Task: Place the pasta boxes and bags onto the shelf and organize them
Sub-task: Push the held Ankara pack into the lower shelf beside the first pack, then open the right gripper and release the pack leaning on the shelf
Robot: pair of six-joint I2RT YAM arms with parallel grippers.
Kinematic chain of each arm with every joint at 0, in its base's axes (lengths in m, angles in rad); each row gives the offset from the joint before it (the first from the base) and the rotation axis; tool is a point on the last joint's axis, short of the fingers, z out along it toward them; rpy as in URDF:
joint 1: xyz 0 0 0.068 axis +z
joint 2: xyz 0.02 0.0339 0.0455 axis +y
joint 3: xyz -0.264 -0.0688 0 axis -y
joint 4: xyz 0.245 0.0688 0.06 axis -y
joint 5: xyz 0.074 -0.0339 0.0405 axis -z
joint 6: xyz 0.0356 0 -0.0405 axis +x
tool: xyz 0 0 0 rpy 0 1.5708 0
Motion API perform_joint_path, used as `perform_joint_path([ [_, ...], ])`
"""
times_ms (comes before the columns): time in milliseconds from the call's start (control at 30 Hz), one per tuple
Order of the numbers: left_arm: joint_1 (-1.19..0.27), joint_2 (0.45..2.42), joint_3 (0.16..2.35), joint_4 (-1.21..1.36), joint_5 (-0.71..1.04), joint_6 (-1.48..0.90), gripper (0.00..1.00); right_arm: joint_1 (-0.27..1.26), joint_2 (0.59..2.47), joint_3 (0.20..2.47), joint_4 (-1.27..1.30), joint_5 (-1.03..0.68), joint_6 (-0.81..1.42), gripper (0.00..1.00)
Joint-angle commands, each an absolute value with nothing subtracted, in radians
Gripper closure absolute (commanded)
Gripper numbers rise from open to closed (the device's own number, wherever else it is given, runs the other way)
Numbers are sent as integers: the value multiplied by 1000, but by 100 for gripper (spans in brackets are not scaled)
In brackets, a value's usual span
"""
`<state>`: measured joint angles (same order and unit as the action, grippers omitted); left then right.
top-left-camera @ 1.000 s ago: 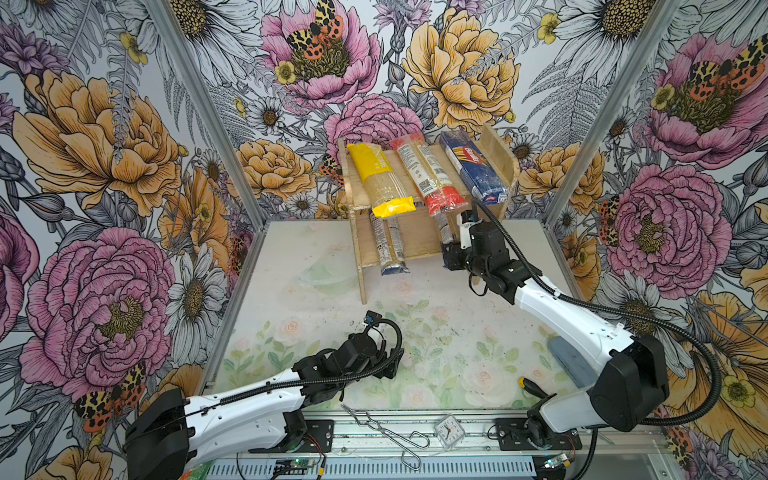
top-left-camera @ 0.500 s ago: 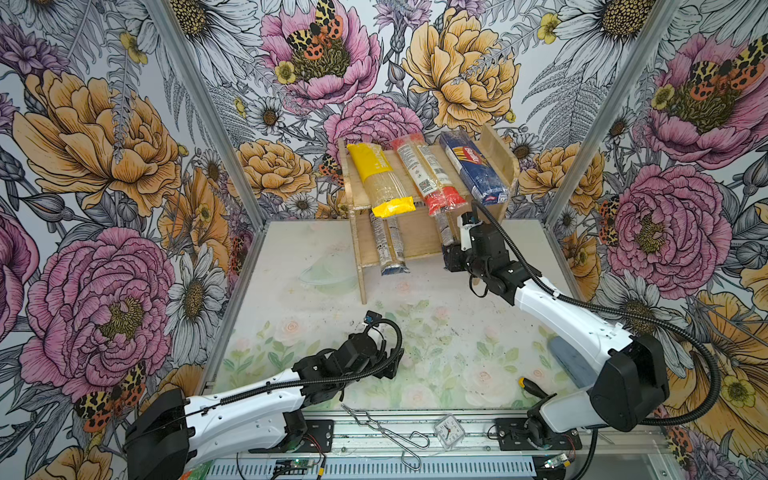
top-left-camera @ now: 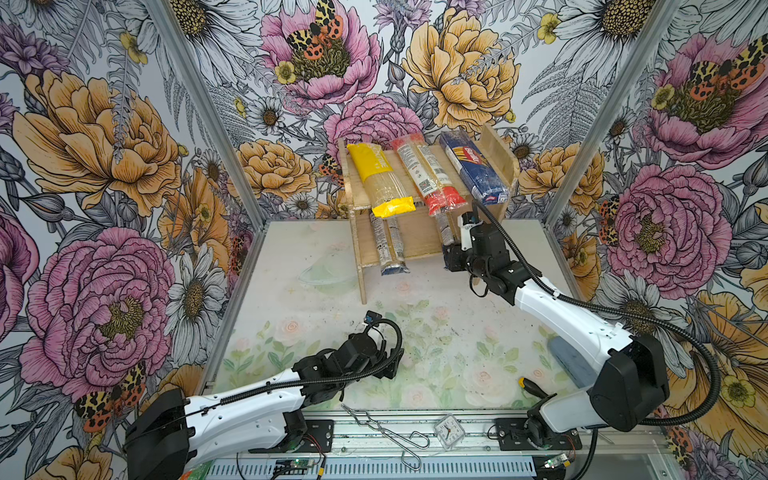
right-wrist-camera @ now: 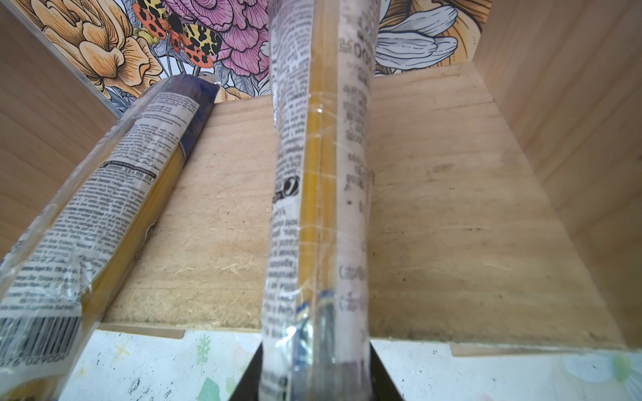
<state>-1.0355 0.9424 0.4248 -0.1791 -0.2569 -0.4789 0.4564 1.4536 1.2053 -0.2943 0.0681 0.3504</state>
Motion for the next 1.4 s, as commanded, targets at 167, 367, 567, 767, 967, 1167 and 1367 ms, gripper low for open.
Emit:
perform_joint_path([
  [167,-1026,946,437,-179,-252,-477,1,446,1408,1215,-130,77,356,84],
  [367,-1026,946,437,-178,-252,-477,1,443,1409,1213,-130,74,360,79],
  [567,-1027,945,436,-178,-252,-478,1,443,1407,1213,-130,70,360,68],
  [767,-1030,942,439,-178,-252,-479,1,443,1404,1213,-130,70,360,61],
  [967,-1030,943,442,-178,-252,-474,1,442,1398,1210,-130,72,360,52],
  [1167,-1029,949,445,-175,-252,-471,1,442,1387,1206,-130,71,360,51],
  [1367,-1031,952,447,-173,-249,-469,1,440,1362,1190,-132,63,361,51],
])
